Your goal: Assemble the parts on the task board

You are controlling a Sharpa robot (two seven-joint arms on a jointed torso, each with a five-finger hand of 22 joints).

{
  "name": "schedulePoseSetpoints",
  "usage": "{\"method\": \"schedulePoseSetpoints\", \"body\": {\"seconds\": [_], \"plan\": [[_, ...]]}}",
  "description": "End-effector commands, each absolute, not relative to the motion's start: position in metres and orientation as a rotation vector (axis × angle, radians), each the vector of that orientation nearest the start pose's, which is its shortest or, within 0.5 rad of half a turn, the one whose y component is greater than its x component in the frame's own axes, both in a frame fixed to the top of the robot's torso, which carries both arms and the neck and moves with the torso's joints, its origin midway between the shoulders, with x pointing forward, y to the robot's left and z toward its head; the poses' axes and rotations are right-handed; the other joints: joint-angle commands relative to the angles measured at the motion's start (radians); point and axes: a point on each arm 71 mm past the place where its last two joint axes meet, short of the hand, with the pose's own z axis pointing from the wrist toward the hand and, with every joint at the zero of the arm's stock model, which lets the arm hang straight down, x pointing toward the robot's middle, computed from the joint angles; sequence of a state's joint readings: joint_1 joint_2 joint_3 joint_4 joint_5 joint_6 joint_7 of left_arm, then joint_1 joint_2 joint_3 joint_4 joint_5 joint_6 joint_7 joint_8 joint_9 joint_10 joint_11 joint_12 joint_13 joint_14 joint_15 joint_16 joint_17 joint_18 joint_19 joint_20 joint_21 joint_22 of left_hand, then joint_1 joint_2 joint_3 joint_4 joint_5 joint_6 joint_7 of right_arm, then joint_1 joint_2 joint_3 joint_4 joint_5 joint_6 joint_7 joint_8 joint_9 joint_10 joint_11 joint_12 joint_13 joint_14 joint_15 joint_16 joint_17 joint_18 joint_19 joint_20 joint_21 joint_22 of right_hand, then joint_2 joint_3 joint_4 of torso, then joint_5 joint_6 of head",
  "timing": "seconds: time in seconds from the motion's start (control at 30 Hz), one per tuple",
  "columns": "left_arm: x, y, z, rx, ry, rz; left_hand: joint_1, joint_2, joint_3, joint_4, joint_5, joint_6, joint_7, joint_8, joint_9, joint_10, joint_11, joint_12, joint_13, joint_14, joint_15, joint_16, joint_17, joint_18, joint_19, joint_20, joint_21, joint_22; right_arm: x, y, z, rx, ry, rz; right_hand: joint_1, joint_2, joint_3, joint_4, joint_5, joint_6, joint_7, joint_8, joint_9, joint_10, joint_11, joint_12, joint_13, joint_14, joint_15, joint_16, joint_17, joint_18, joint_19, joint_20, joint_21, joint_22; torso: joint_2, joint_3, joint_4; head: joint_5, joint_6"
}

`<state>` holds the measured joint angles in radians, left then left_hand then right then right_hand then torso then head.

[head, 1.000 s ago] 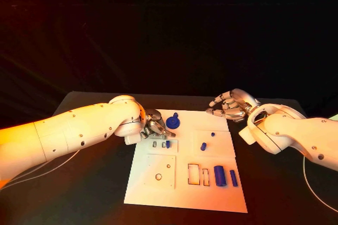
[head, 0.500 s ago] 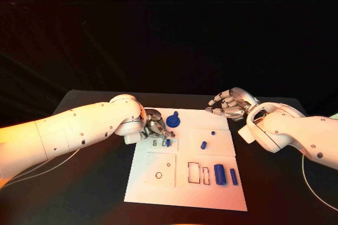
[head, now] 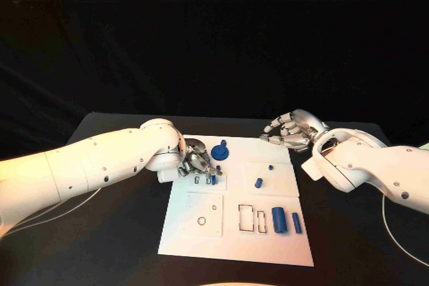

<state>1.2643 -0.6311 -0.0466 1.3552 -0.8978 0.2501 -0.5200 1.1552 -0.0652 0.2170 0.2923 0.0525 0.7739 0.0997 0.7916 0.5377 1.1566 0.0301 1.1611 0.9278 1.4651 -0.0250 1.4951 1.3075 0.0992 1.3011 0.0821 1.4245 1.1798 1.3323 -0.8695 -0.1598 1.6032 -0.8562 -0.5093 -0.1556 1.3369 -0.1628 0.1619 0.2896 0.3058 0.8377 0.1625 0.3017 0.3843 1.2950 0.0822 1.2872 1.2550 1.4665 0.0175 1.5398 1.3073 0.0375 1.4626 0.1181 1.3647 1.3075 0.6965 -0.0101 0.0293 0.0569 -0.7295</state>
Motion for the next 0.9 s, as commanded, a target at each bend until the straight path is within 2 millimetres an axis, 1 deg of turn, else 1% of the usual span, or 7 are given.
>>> {"method": "schedulePoseSetpoints", "body": {"seconds": [0.03, 0.13, 0.2, 0.3, 0.57, 0.67, 0.9], "plan": [[0.5012, 0.1477, -0.2146, -0.169, 2.493, -0.578, 0.012, 0.001, 0.004, -0.003, 0.002, 0.003, -0.003, 0.006, 0.002, 0.008, -0.003, 0.007, 0.001, 0.064, -0.007, 0.003, 0.15, -0.018, 0.006, -0.002, 0.005, 0.001, 0.4838, -0.2068, -0.163, 0.448, 1.688, 0.827, 0.002, 0.009, 0.006, 0.001, 0.007, 0.001, -0.001, 0.003, 0.001, -0.001, -0.003, -0.002, 0.0, 0.086, -0.01, -0.006, 0.196, 0.01, -0.004, -0.004, -0.003, 0.172, 0.001, -0.0003, -0.0001, 0.001, -0.001], [0.5006, 0.1469, -0.215, -0.165, 2.499, -0.581, 0.02, 0.004, 0.007, -0.003, 0.002, 0.006, -0.004, 0.005, 0.002, 0.01, -0.005, 0.008, 0.003, 0.064, -0.008, 0.004, 0.152, -0.019, 0.007, -0.002, 0.006, 0.004, 0.4842, -0.2054, -0.163, 0.446, 1.688, 0.829, -0.001, 0.01, 0.006, 0.001, 0.006, 0.002, -0.001, 0.004, 0.001, 0.0, -0.003, -0.001, 0.001, 0.086, -0.01, -0.005, 0.198, 0.009, -0.002, -0.004, 0.0, 0.174, 0.0, -0.0004, -0.0004, 0.0, -0.002], [0.5003, 0.1465, -0.2151, -0.163, 2.501, -0.582, 0.023, 0.005, 0.009, -0.003, 0.002, 0.007, -0.005, 0.005, 0.002, 0.011, -0.005, 0.008, 0.003, 0.065, -0.008, 0.005, 0.152, -0.019, 0.008, -0.003, 0.007, 0.005, 0.4844, -0.2048, -0.163, 0.445, 1.688, 0.83, -0.001, 0.01, 0.006, 0.001, 0.006, 0.002, -0.001, 0.004, 0.001, 0.0, -0.003, -0.001, 0.001, 0.086, -0.01, -0.005, 0.198, 0.009, -0.002, -0.004, 0.0, 0.174, 0.0, 0.0007, 0.0003, 0.001, -0.002], [0.4999, 0.1461, -0.2153, -0.162, 2.504, -0.584, 0.027, 0.007, 0.011, -0.003, 0.002, 0.01, -0.006, 0.004, 0.002, 0.012, -0.006, 0.009, 0.005, 0.065, -0.009, 0.005, 0.154, -0.019, 0.008, -0.003, 0.007, 0.006, 0.4848, -0.204, -0.1631, 0.445, 1.688, 0.831, -0.002, 0.011, 0.006, 0.002, 0.005, 0.002, -0.001, 0.005, 0.001, 0.001, -0.003, 0.0, 0.002, 0.086, -0.01, -0.005, 0.198, 0.01, -0.002, -0.004, 0.0, 0.174, 0.0, 0.0005, 0.0011, 0.0, -0.003], [0.4989, 0.1446, -0.2157, -0.159, 2.512, -0.591, 0.046, 0.01, 0.021, -0.004, 0.002, 0.017, -0.009, -0.001, 0.001, 0.018, -0.009, 0.011, 0.009, 0.067, -0.012, 0.008, 0.157, -0.02, 0.011, -0.005, 0.01, 0.011, 0.486, -0.2027, -0.1631, 0.445, 1.682, 0.831, -0.016, 0.018, 0.007, 0.001, -0.016, 0.002, -0.002, 0.011, 0.001, 0.002, -0.004, 0.001, 0.002, 0.087, -0.011, -0.004, 0.199, 0.01, -0.001, -0.005, -0.001, 0.174, 0.0, 0.0008, -0.0008, 0.003, -0.004], [0.4985, 0.1439, -0.2158, -0.163, 2.516, -0.599, 0.057, 0.012, 0.028, -0.005, 0.002, 0.021, -0.011, -0.004, 0.002, 0.02, -0.011, 0.01, 0.009, 0.067, -0.013, 0.008, 0.158, -0.02, 0.011, -0.006, 0.01, 0.011, 0.4863, -0.2023, -0.1631, 0.445, 1.681, 0.831, -0.016, 0.018, 0.007, 0.001, -0.016, 0.002, -0.002, 0.011, 0.001, 0.002, -0.004, 0.001, 0.002, 0.087, -0.011, -0.004, 0.199, 0.01, -0.001, -0.005, -0.001, 0.174, 0.0, 0.0009, -0.0013, 0.0, -0.003], [0.4987, 0.144, -0.2159, -0.18, 2.518, -0.61, 0.094, 0.031, 0.066, -0.006, 0.001, 0.025, -0.014, -0.017, 0.002, 0.009, -0.015, -0.008, -0.011, 0.065, -0.017, 0.005, 0.154, -0.02, 0.01, -0.01, 0.011, 0.012, 0.4869, -0.2019, -0.1632, 0.446, 1.679, 0.83, -0.016, 0.018, 0.008, 0.001, -0.018, 0.002, -0.002, 0.012, 0.001, 0.001, -0.004, -0.001, 0.001, 0.086, -0.011, -0.006, 0.197, 0.01, -0.002, -0.005, -0.004, 0.173, -0.001, 0.0011, -0.0006, -0.004, -0.003]]}}
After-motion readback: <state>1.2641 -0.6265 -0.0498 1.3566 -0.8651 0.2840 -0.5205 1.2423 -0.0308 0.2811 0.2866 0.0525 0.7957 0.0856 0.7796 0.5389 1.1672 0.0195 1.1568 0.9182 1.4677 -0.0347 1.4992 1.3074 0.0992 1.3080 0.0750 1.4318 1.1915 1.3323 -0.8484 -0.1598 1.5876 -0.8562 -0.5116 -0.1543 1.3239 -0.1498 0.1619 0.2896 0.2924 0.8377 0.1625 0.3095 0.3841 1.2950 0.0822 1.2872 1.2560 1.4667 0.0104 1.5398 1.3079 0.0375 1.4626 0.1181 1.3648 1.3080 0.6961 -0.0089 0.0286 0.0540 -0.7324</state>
